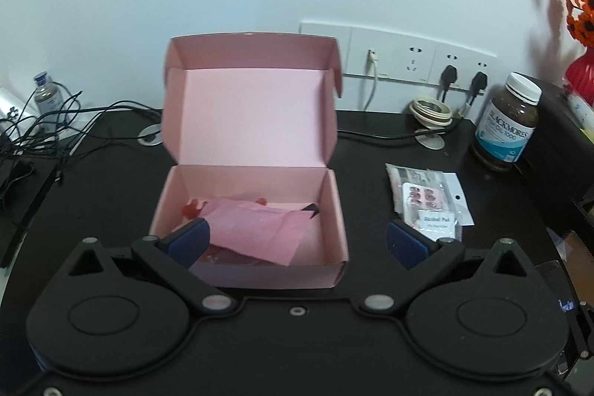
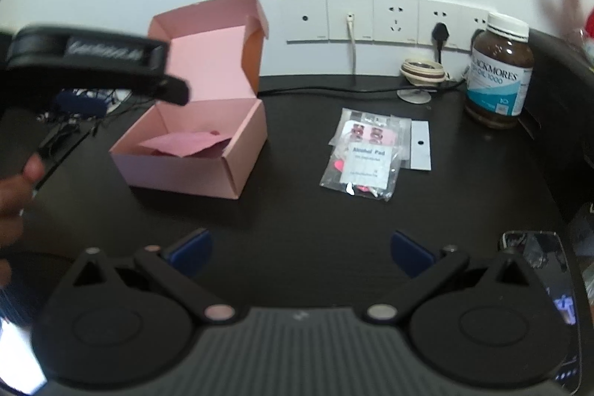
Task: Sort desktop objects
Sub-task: 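Move the left tool toward the clear alcohol pad bag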
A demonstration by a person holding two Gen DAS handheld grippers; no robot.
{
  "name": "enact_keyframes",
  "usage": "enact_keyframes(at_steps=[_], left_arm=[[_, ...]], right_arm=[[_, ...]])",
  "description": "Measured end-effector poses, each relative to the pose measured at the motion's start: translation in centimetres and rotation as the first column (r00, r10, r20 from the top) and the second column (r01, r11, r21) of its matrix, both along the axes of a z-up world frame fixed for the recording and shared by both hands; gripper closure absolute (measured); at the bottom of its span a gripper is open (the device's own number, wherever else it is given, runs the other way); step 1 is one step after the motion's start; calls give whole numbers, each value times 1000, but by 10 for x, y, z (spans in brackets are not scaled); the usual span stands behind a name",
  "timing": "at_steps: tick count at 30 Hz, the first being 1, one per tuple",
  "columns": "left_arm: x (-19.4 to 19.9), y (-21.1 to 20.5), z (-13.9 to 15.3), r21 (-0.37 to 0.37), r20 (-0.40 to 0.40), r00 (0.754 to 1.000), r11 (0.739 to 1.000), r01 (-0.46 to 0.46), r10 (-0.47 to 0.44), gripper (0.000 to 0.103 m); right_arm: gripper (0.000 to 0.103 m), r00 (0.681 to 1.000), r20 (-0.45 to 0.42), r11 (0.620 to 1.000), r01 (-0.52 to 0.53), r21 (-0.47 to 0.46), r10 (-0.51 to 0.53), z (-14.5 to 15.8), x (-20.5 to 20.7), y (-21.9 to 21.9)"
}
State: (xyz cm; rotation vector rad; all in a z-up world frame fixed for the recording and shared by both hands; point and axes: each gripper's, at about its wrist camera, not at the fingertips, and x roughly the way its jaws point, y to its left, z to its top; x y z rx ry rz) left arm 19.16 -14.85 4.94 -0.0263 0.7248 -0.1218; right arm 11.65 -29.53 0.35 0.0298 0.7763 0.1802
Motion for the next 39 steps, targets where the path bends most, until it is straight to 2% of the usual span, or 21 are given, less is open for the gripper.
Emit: enact_keyframes(at_steps=[6,22,31,37,39], left_arm=[[4,-17,0,2,-1,999,999,32,-32,0],[17,-42,-10,-11,-41,996,997,77,-78,0],[26,-44,-14,-75,-42,992,991,112,-115,0],[37,-65,-12,-92,-14,983,979,183,-185,0],[42,-75,-17,-92,-27,975,972,218,-221,0]], right_arm=[[1,999,13,999,-32,-25,32,0,-1,0],[1,999,2,998,-53,-21,53,-9,-1,-4],[1,998,12,998,-64,-18,65,-7,-5,-2],[1,996,14,996,-83,-11,83,-10,-5,0],[1,997,7,997,-83,1,83,-12,-4,-2]])
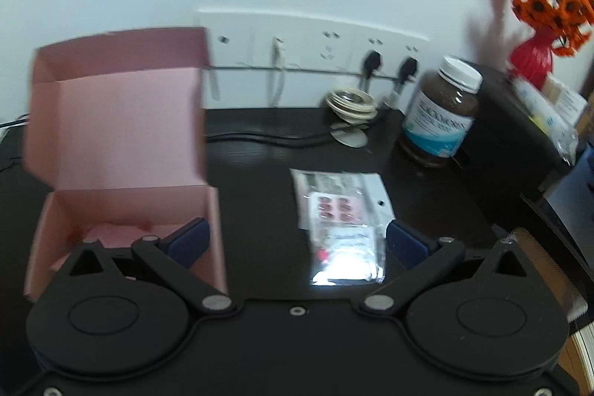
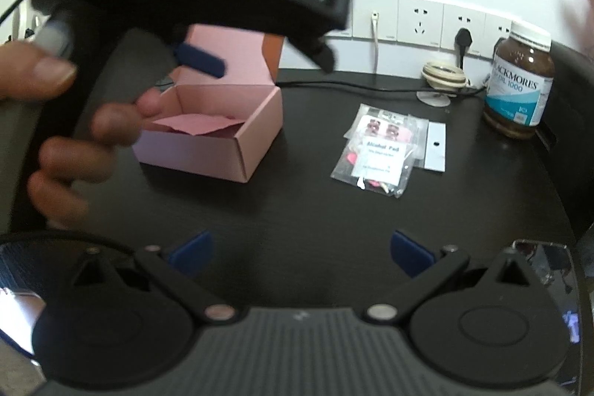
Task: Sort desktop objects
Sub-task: 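Move the left tool toward the clear alcohol pad bag, then close the left gripper on the clear alcohol pad bag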
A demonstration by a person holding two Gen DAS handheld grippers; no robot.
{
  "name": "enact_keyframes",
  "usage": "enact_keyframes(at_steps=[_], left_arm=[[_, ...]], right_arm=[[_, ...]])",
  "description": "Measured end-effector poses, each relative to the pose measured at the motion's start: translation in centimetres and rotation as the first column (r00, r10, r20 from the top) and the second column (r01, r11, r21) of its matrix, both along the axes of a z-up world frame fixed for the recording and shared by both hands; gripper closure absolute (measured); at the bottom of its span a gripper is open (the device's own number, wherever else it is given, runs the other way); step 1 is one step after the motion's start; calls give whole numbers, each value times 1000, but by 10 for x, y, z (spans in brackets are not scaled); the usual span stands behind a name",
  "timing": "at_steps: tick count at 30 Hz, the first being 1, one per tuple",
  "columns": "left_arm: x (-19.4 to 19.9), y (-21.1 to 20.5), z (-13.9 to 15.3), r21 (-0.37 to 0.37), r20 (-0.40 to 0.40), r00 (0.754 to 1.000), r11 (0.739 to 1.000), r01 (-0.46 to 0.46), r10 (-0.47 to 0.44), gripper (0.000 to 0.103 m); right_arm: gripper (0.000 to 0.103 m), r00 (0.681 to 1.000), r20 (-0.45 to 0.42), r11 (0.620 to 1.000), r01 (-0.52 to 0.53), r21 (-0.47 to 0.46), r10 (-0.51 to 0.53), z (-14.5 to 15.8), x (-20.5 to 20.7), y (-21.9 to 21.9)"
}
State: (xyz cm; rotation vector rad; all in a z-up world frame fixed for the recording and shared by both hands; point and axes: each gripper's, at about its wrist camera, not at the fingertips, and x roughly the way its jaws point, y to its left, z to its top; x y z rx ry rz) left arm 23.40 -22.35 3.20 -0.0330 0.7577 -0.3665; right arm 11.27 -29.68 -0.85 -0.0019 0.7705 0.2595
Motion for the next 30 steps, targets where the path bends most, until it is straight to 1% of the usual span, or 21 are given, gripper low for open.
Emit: enact_keyframes(at_steps=[3,5,7,13,16,18,21,23,27,30], left_arm=[[0,-16,-11,20,10,998,998,63,-63,1],[-2,-26,-18,37,22,996,996,86,-86,2],[-1,-36,-26,54,22,995,994,99,-100,4],[7,-67,-45,127,25,992,984,121,-125,5],[13,-77,-52,145,10,993,983,112,-115,4],[20,-84,-56,157,-15,996,983,92,-91,4],[30,-90,-61,145,-57,997,988,56,-49,4],[34,-93,-64,147,-82,996,988,49,-37,4],[38,-100,-71,182,-98,995,982,53,-36,4],[43,-98,-76,176,-126,992,984,33,-10,4]], right_arm=[[1,1000,-3,1000,4,-2,-4,-3,0,-2],[1,1000,-11,1000,8,-6,-8,-6,-1,-4],[1,1000,-22,1000,8,-13,-8,-11,-1,-7],[1,999,-50,1000,21,-16,-22,-21,-3,-16],[1,999,-45,999,25,-30,-26,-24,-3,-20],[1,999,-39,999,21,-43,-23,-25,-3,-21],[1,1000,-29,998,11,-55,-12,-25,0,-23],[1,1000,-27,999,0,-54,-1,-24,3,-22],[1,999,-23,997,-40,-69,39,-24,3,-17],[1,998,-22,996,-60,-72,58,-24,3,-15]])
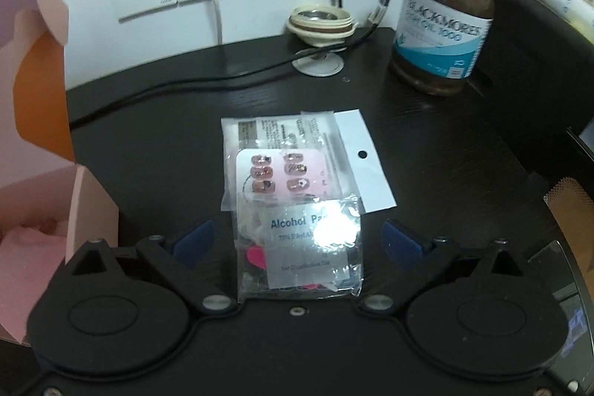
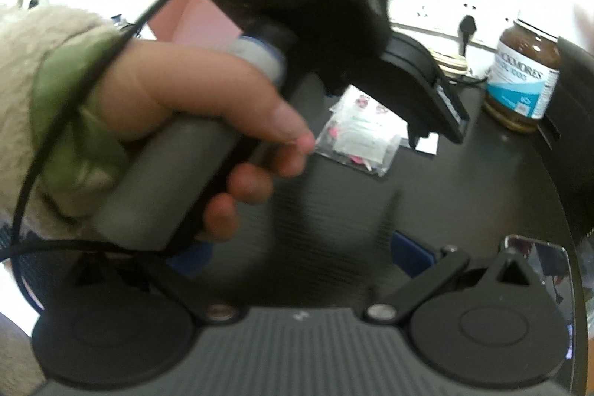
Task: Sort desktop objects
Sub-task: 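Close the left gripper on the clear alcohol pad bag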
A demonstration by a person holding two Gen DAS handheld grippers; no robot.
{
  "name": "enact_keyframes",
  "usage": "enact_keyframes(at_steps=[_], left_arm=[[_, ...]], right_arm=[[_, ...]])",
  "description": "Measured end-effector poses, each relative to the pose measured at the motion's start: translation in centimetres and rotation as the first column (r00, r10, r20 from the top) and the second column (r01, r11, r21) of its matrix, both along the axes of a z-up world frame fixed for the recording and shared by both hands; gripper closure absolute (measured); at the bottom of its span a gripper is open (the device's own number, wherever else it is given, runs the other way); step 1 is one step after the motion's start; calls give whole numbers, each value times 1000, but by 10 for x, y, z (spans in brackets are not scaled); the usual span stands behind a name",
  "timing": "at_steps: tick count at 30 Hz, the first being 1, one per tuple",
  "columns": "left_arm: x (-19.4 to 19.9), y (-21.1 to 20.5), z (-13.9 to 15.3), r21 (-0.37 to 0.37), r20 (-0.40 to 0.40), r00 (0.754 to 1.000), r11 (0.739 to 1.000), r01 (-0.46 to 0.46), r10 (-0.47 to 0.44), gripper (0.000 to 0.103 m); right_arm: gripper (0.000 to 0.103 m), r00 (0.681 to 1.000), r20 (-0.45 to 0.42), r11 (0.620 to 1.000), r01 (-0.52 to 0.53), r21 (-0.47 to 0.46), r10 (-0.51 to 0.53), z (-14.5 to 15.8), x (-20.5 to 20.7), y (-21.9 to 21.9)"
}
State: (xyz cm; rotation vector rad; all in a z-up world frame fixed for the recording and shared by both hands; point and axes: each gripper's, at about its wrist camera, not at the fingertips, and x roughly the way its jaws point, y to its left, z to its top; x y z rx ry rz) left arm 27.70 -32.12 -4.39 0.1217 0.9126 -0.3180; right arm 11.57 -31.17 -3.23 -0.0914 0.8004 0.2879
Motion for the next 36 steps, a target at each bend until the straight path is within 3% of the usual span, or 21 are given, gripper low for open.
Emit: enact_keyframes(at_steps=[14,22,26,36], left_arm=[[10,14,-16,21,-48,998,999,-42,43,11],[11,23,-11,-27,-54,997,998,-55,54,31],[11,30,-7,-56,-63,996,996,-69,66,33],[-9,45,26,-115,62,995,991,-75,82,36]], right_arm=[[1,999,-27,999,-46,-4,46,2,2,9],[1,999,-23,999,-46,-4,46,4,4,10],[1,998,-23,999,-51,-3,51,5,3,12],[1,998,-16,998,-63,-3,63,8,7,18]])
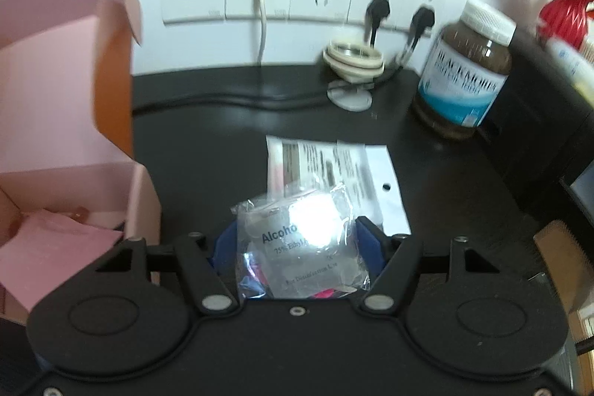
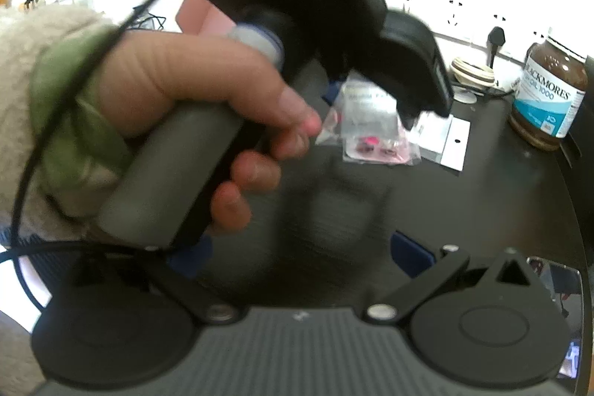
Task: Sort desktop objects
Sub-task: 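Close the left gripper on the clear alcohol pad bag, then lift and carry the alcohol pad bag with the left gripper over the pink box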
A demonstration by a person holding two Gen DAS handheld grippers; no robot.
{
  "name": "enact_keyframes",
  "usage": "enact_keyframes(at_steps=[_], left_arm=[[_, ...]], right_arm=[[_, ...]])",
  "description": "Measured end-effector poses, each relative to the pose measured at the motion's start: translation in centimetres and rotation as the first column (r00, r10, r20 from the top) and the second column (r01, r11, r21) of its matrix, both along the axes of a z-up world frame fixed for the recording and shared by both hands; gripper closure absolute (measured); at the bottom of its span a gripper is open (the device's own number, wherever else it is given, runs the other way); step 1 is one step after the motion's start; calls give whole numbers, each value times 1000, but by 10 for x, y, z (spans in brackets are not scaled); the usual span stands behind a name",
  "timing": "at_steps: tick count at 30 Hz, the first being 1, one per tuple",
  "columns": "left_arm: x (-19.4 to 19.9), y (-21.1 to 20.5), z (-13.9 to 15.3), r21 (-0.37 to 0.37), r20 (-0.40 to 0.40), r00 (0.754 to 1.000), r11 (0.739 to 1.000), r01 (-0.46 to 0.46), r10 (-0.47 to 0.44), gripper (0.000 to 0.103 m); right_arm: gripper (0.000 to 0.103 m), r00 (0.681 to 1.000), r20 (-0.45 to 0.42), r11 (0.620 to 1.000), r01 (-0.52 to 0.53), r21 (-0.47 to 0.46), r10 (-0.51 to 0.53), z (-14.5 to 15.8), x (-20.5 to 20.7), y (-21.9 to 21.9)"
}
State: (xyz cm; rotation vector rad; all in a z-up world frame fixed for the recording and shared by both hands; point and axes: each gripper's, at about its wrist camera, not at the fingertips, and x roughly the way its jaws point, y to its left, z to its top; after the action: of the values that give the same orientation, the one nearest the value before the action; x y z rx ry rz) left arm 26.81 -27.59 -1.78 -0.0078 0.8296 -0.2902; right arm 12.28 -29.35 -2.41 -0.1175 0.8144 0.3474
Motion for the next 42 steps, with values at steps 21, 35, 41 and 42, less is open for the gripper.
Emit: enact_keyframes(at_steps=[21,35,41,42], left_arm=[[-12,27,20,-53,42,999,998,-19,21,36],[-27,48,52,-91,93,995,995,31,-22,35],[-31,70,59,-92,114,994,996,12,-2,35],[-32,73,60,-93,118,993,996,8,3,35]], right_arm=[[1,1000,12,1000,8,-14,-8,4,7,14],[1,1000,18,999,20,-33,-19,16,10,30],[1,1000,12,999,18,-38,-17,18,9,42],[1,1000,15,999,17,-39,-16,19,9,44]])
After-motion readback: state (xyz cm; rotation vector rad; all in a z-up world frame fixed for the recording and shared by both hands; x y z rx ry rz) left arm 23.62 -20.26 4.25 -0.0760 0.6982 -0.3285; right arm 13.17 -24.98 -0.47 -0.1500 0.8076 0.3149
